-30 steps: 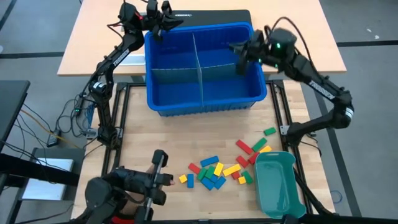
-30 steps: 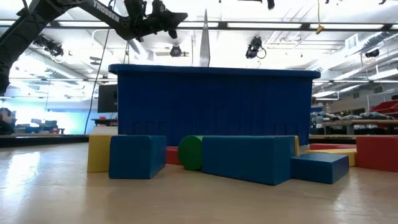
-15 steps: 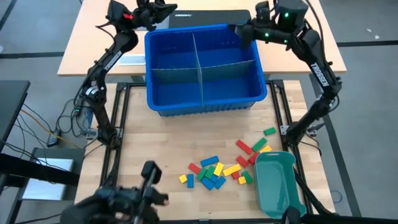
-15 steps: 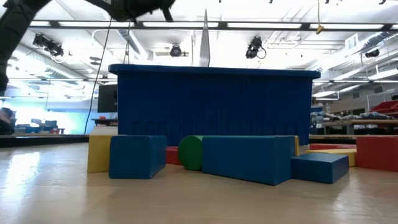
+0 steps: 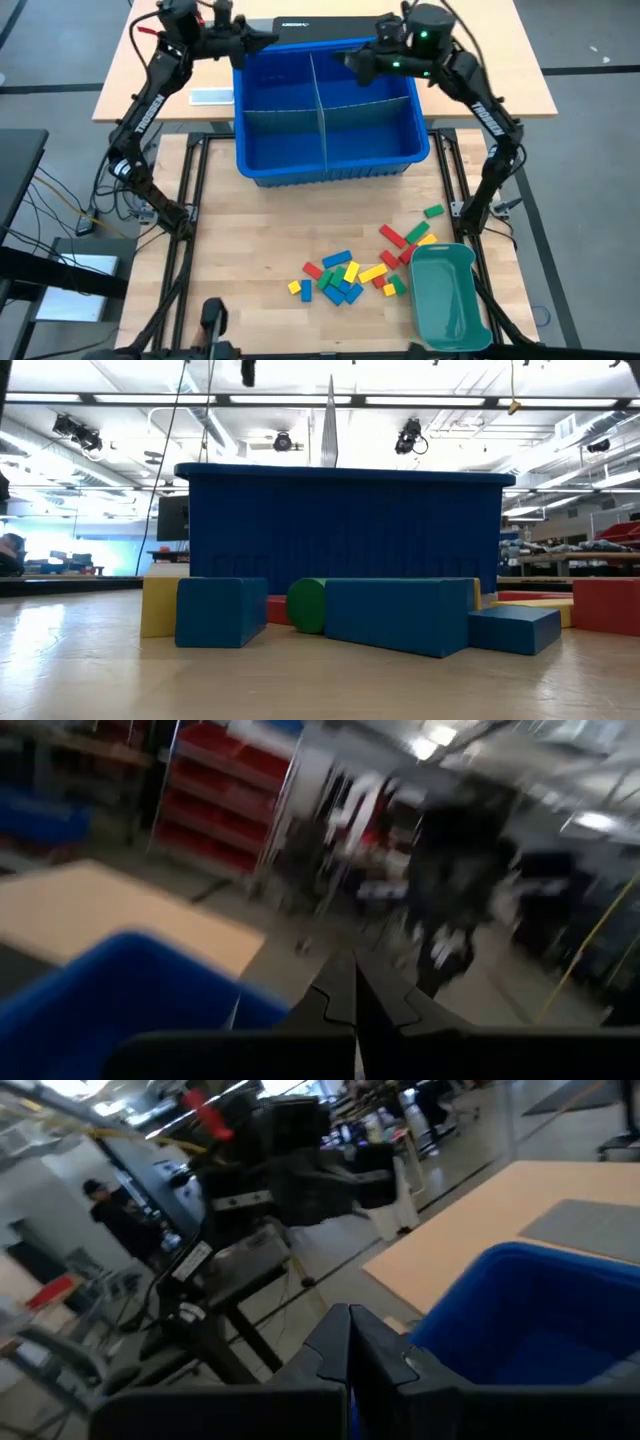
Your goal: Sort Items/Unsort Items
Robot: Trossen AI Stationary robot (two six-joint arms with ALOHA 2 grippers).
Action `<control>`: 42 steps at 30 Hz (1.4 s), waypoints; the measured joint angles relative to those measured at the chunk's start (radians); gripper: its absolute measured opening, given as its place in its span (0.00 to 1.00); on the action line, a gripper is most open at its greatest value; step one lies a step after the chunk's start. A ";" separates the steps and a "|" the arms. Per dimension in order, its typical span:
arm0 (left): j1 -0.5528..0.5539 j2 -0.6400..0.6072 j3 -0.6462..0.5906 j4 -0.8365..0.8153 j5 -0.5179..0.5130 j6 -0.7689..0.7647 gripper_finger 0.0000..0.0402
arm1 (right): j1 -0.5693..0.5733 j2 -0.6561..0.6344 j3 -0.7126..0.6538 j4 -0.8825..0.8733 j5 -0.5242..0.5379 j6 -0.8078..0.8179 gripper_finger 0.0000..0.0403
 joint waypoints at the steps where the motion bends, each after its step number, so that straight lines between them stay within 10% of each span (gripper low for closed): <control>1: 0.000 -0.008 0.000 -0.066 -0.006 0.046 0.00 | 0.004 0.010 0.001 0.015 -0.003 0.001 0.00; 12: 0.021 -0.024 -0.018 -0.646 -0.215 0.464 0.00 | 0.020 0.103 0.002 0.012 0.099 0.047 0.00; 32: 0.034 -0.003 -0.083 -0.534 -0.229 0.360 0.00 | -0.032 0.111 -0.007 -0.694 0.345 -0.106 0.01; 42: 0.035 -0.013 -0.082 -0.508 -0.192 0.330 0.01 | -0.013 0.116 -0.273 -0.867 0.278 -0.059 0.00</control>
